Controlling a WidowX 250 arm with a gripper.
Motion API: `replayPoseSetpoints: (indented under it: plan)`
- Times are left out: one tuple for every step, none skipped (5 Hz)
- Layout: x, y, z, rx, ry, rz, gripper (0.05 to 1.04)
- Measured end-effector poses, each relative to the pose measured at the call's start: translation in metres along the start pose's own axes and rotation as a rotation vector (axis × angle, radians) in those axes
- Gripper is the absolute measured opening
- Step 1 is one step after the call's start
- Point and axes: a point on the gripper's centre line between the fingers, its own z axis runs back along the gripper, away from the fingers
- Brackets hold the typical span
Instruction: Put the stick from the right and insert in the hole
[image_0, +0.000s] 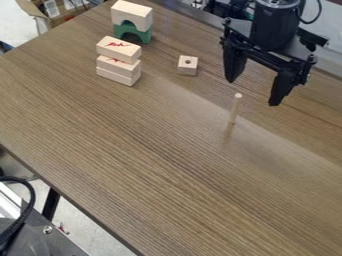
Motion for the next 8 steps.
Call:
replayPoseSetpoints:
  plan:
    - [-0.005,0.0,-0.011,0.004,0.04,-0.002,0.999]
    - [0.0,0.001,-0.037,0.009,0.123,-0.025,0.999]
    - [0.003,0.011,-0.044,0.017,0.129,0.002,0.999]
    - [0.006,0.015,-0.05,0.024,0.116,0.025,0.999]
    - [0.011,0.023,-0.05,0.036,0.09,0.053,0.999]
    - [0.015,0.027,-0.05,0.033,0.063,0.079,0.96]
    - [0.018,0.035,-0.058,0.036,0.053,0.127,0.678]
    - [0.018,0.039,-0.062,0.039,0.058,0.138,0.38]
